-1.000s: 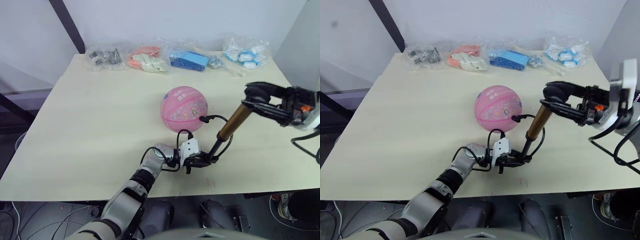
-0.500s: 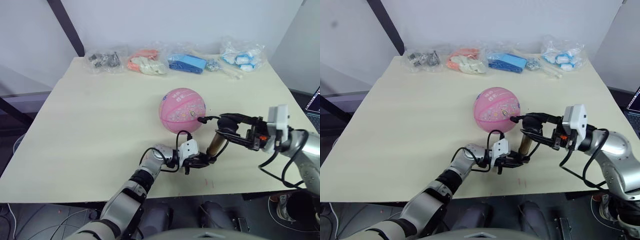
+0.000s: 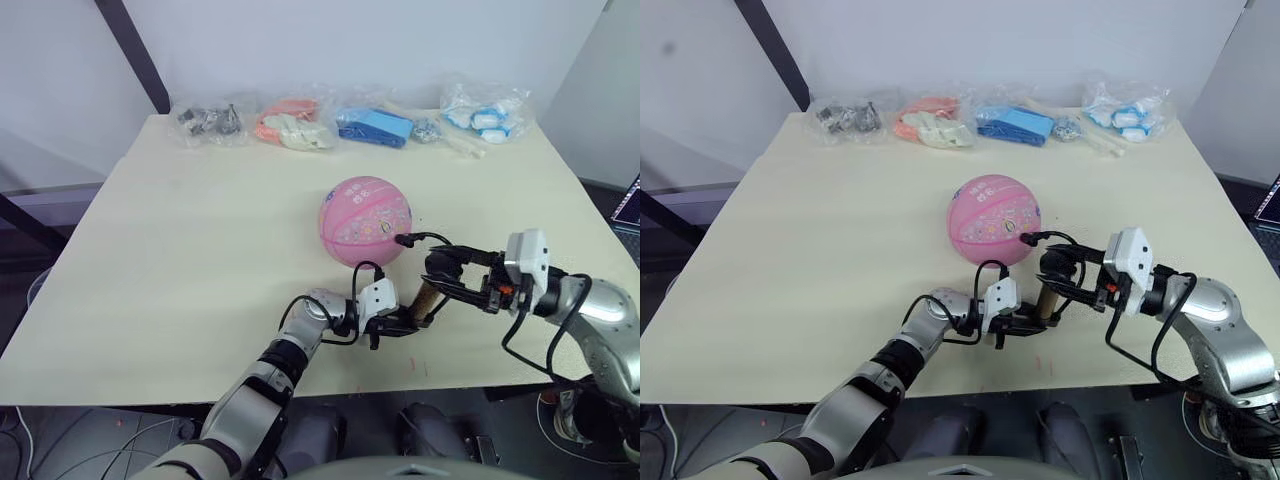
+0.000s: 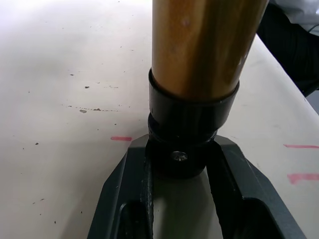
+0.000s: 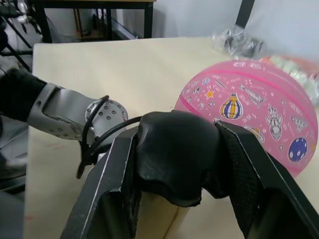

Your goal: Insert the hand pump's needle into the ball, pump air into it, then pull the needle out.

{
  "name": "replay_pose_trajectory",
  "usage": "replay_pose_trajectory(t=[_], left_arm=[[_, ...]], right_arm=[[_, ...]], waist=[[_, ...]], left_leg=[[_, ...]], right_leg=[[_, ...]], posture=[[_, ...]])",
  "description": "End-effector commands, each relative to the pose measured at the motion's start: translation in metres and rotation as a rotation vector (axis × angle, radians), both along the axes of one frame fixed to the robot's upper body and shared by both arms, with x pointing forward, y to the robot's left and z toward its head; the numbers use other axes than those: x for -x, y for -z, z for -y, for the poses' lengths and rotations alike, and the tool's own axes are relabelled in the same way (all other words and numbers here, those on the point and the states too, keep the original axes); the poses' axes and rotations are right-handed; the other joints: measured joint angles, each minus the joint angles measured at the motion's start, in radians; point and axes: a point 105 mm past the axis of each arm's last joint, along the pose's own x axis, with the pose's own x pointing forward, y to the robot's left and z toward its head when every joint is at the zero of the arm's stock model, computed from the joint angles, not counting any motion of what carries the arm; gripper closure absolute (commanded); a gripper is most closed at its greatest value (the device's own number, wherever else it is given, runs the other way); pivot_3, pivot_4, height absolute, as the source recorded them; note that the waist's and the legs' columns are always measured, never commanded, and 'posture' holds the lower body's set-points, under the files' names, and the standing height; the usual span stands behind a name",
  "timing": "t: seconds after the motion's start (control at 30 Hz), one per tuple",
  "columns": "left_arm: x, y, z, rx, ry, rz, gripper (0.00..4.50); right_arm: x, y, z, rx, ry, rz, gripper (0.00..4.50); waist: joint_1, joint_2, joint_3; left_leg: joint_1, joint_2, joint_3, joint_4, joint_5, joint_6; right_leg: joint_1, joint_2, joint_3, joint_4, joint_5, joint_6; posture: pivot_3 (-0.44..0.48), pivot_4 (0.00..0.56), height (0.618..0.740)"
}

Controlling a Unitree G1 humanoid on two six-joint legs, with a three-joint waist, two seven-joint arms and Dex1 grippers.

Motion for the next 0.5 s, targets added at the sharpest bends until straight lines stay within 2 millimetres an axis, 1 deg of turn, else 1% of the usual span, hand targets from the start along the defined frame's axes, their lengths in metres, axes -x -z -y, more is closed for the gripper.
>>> replay_pose_trajectory(t=[0.03,0.13,0.2,0.33,0.5], left_arm=[[0.008,0.030,-0.020,-0.099,-0.049,-0.107,3.42],[0.009,0.030,-0.019,-0.096,-0.048,-0.109,3.42],[0.009,0.031,-0.019,-0.096,-0.047,-0.110,3.42],[0.009,0.031,-0.019,-0.098,-0.046,-0.111,3.42],[0.009,0.030,-0.020,-0.101,-0.043,-0.110,3.42]], right_arm=[[0.015,-0.036,-0.003,-0.045,-0.103,0.056,2.59],[0.018,-0.064,0.006,-0.091,-0.107,0.096,2.59],[0.019,-0.075,0.012,-0.094,-0.102,0.112,2.59],[0.022,-0.095,0.021,-0.115,-0.092,0.140,2.59],[0.023,-0.110,0.029,-0.120,-0.077,0.172,2.59]], waist=[[0.001,0.001,0.002],[0.002,0.003,0.004],[0.002,0.002,0.005],[0.002,0.002,0.007],[0.002,0.003,0.008]], left_leg=[[0.000,0.000,0.000,0.000,0.000,0.000],[-0.001,0.000,0.000,0.000,0.000,0.000],[-0.002,-0.001,0.000,0.000,0.000,0.000],[-0.002,-0.001,0.000,0.000,0.000,0.000],[-0.003,-0.001,0.000,0.000,0.000,0.001]], right_leg=[[0.000,0.000,0.000,0.000,0.000,0.000],[0.000,-0.001,0.000,-0.001,0.000,0.000],[0.000,-0.001,0.000,-0.001,0.000,0.000],[0.000,-0.002,0.000,-0.002,0.000,0.000],[0.000,-0.002,-0.001,-0.003,0.000,0.000]], posture=[[0.000,0.150,0.740],[0.000,0.150,0.740],[0.000,0.150,0.740],[0.000,0.150,0.740],[0.000,0.150,0.740]])
